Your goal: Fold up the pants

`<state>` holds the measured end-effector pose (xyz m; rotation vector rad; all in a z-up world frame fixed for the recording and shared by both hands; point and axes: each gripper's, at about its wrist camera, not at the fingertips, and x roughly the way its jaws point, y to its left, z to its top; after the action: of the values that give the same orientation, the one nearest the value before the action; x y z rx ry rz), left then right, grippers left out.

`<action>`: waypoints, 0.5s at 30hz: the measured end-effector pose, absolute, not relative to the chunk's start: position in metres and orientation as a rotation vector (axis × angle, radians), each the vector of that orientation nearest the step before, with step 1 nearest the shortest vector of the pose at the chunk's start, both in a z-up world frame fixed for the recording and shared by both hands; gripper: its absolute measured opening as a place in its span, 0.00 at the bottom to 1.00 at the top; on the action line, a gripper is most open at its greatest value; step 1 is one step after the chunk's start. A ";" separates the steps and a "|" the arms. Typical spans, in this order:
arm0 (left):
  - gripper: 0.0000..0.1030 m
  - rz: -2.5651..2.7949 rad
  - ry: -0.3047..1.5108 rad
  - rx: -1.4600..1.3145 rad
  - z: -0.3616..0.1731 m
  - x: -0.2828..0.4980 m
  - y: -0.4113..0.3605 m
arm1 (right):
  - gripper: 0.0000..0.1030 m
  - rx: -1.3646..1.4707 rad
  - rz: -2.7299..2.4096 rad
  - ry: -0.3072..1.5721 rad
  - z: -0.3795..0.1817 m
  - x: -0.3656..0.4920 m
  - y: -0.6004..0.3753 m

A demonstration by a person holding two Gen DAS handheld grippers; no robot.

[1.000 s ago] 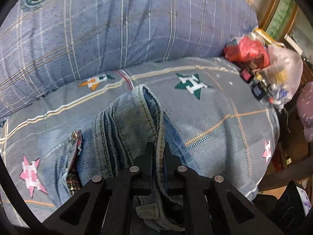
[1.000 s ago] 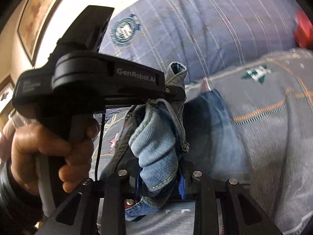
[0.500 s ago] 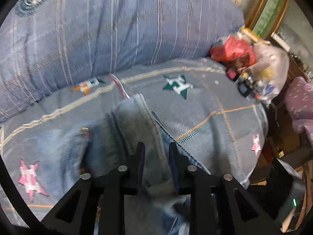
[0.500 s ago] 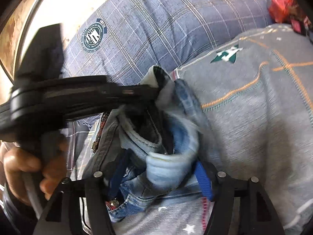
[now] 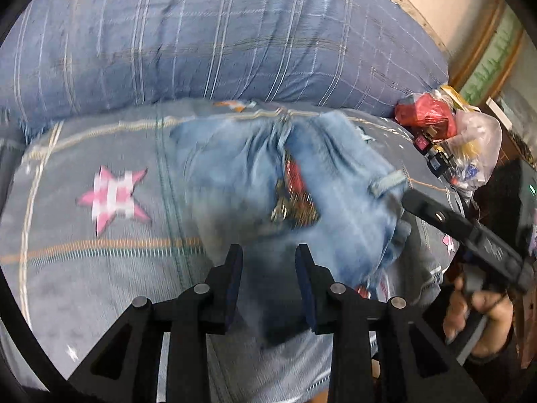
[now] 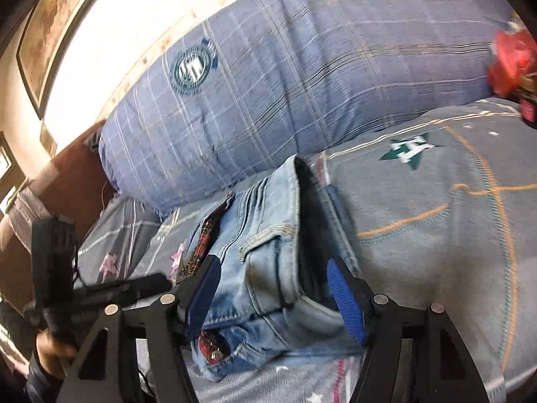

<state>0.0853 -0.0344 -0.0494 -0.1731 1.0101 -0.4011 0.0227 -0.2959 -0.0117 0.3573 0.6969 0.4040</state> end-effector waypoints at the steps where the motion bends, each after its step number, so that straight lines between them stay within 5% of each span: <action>1: 0.32 -0.404 1.020 -0.179 -0.053 0.083 -0.035 | 0.65 0.355 0.411 0.718 -0.015 0.027 -0.293; 3: 0.29 -0.402 1.018 -0.164 -0.055 0.079 -0.037 | 0.28 0.360 0.417 0.761 -0.023 0.039 -0.284; 5: 0.16 -0.414 1.017 -0.151 -0.053 0.080 -0.043 | 0.26 0.331 0.414 0.775 -0.023 0.043 -0.276; 15: 0.15 -0.444 1.050 -0.075 -0.060 0.082 -0.068 | 0.23 0.253 0.337 0.650 0.009 0.000 -0.275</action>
<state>0.0824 -0.0683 -0.0597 -0.0749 1.0496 -0.4438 -0.0001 -0.2745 0.0086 0.2525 0.6500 0.3369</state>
